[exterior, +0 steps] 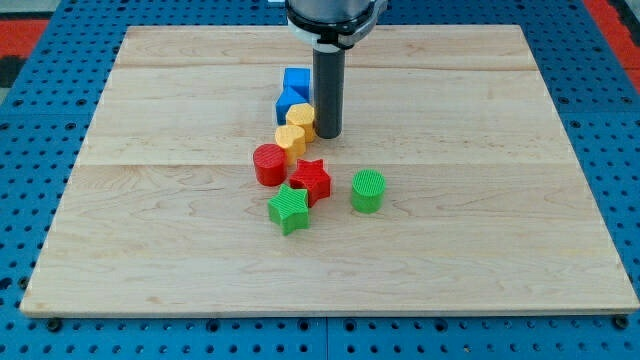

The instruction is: Touch the right of the green circle

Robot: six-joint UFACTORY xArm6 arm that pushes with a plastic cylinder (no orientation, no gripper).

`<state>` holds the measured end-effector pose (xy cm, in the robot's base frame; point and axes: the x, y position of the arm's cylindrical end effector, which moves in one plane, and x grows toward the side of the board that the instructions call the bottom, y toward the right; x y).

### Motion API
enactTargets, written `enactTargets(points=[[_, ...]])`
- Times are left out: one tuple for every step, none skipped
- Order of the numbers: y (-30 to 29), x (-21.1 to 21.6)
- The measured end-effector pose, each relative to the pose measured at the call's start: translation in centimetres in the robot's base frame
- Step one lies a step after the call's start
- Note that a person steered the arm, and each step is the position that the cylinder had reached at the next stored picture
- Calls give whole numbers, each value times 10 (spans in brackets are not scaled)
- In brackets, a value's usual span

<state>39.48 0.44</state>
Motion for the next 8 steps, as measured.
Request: enactTargets(points=[[-3,0],[-5,0],[-7,0],[-10,0],[-14,0],[-16,0],[5,3],[61,23]])
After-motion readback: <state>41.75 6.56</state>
